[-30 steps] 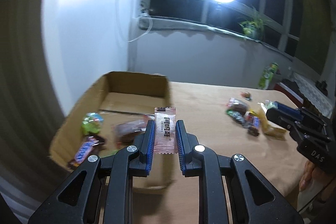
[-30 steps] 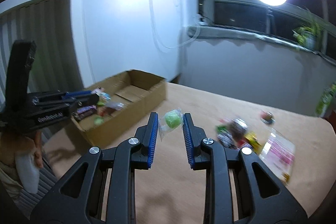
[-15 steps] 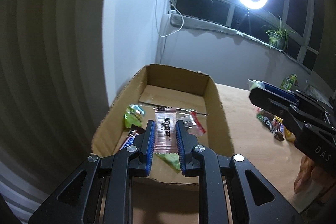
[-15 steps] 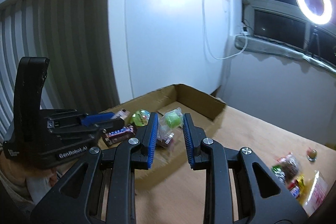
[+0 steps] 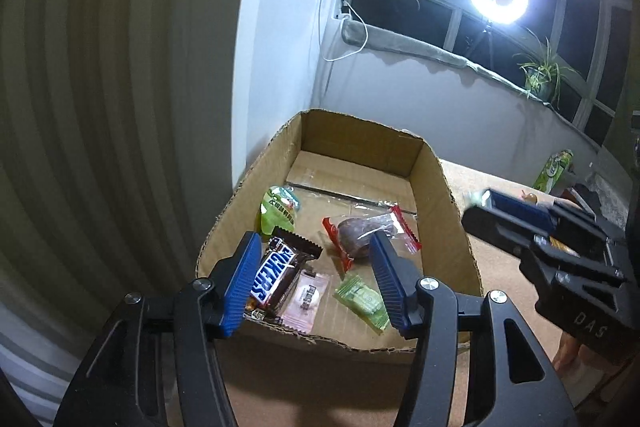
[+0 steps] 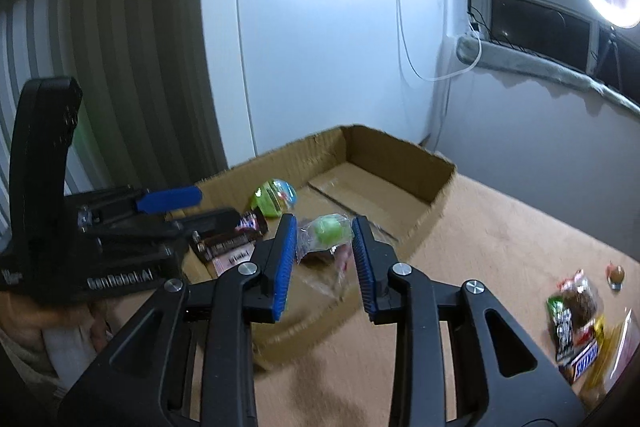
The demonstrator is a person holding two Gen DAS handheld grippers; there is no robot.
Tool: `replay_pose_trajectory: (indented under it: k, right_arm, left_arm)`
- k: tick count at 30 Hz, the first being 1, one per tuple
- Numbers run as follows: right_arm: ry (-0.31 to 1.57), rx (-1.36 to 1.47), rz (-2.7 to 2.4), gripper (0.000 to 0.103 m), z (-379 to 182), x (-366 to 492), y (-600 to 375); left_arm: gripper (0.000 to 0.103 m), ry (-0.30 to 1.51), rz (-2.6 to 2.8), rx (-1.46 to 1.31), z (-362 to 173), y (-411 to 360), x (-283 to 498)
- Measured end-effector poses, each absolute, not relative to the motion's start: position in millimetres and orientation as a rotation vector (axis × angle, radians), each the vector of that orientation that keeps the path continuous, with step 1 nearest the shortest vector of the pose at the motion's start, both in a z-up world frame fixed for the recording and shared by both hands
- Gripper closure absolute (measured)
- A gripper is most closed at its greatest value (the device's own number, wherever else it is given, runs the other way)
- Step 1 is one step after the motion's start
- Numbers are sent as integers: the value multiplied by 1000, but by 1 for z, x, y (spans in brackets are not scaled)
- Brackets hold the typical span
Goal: Organize snacks
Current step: 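Carry both candies to the cardboard box and open both tools to drop them, then move both open tools back over the snacks on the table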
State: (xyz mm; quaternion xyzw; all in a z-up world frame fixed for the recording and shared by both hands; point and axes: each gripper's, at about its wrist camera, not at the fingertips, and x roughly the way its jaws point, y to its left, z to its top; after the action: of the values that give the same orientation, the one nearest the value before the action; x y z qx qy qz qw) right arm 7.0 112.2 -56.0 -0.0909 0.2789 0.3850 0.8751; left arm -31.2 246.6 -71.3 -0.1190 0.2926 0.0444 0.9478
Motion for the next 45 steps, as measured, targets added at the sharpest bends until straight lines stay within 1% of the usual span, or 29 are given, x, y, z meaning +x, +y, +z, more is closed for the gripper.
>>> replay_pose_trajectory:
  k: [2, 4, 6, 8, 11, 15, 16, 18, 20, 26, 32, 45]
  right_arm:
    - [591, -195, 809, 73, -60, 9, 115]
    - [604, -233, 818, 53, -67, 12, 122]
    - [614, -218, 816, 52, -70, 12, 119]
    - [592, -204, 812, 48, -67, 6, 111]
    - [578, -194, 794, 47, -62, -1, 98]
    - [585, -175, 760, 46, -61, -9, 80]
    - [583, -172, 749, 39, -61, -11, 75]
    - [579, -168, 735, 30, -60, -15, 67]
    - [575, -160, 720, 30, -59, -17, 57]
    - [585, -127, 671, 30, -60, -18, 27]
    - [600, -105, 626, 30, -63, -15, -1]
    - [727, -16, 471, 29, -86, 6, -83]
  left_arm:
    - [48, 592, 89, -241, -70, 246, -33]
    - [48, 587, 94, -240, -68, 245, -35]
    - [48, 587, 101, -243, -67, 246, -37]
    - [47, 582, 107, -241, -65, 246, -40]
    - [44, 578, 116, -238, -62, 245, -43]
    - [44, 582, 112, -208, -57, 237, -39]
    - [43, 582, 112, -198, -55, 234, -39]
    - [36, 579, 117, -167, -49, 225, -38]
    - [32, 570, 121, -141, -44, 217, -39]
    - [32, 559, 104, -79, -31, 191, -36]
    - [27, 551, 77, -24, -24, 162, -31]
    - [27, 588, -25, 48, -29, 98, -13]
